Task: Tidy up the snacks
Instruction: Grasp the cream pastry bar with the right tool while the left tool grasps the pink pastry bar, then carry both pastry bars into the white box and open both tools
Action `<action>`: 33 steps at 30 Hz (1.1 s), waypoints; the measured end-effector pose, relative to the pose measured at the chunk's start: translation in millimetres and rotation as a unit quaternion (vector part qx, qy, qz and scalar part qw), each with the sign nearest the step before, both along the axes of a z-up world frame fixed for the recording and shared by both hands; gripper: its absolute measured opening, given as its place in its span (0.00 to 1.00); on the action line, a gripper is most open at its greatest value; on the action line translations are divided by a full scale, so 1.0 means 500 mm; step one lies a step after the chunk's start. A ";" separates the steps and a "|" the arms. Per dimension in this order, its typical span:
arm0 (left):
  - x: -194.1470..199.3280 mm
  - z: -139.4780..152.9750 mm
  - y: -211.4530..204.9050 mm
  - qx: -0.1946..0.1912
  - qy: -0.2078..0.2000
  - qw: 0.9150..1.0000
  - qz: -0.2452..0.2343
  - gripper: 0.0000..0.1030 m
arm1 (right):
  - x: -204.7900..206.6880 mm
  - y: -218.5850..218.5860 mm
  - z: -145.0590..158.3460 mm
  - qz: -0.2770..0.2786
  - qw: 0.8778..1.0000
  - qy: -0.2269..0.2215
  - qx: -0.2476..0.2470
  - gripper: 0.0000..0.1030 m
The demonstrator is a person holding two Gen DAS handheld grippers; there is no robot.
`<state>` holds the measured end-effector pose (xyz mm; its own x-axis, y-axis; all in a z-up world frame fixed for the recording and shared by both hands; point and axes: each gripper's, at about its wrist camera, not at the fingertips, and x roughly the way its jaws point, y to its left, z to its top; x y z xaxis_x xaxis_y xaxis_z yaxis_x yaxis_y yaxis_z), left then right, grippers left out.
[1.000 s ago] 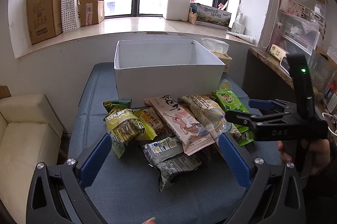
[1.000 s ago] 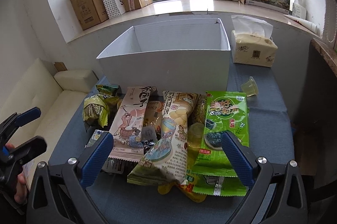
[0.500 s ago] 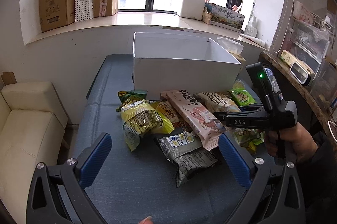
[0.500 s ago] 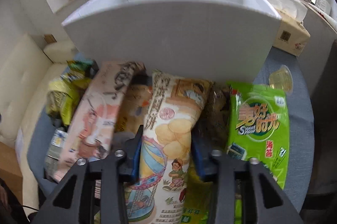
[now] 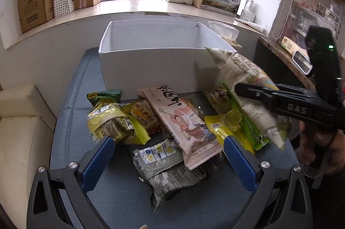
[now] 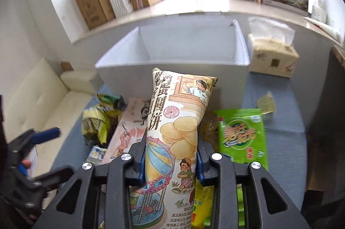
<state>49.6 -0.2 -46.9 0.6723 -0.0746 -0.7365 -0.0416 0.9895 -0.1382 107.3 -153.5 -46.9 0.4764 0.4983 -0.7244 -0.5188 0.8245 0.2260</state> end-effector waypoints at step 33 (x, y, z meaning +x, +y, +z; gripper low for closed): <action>0.090 -0.018 -0.004 -0.008 0.059 0.998 -0.007 0.55 | -0.102 -0.091 0.018 -0.047 0.998 -0.025 0.025 0.36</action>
<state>94.4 -2.5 -56.0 0.5802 -0.0953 -0.8089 -0.0446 0.9879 -0.1484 56.2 -199.1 -38.0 0.5577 0.4852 -0.6735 -0.4511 0.8582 0.2447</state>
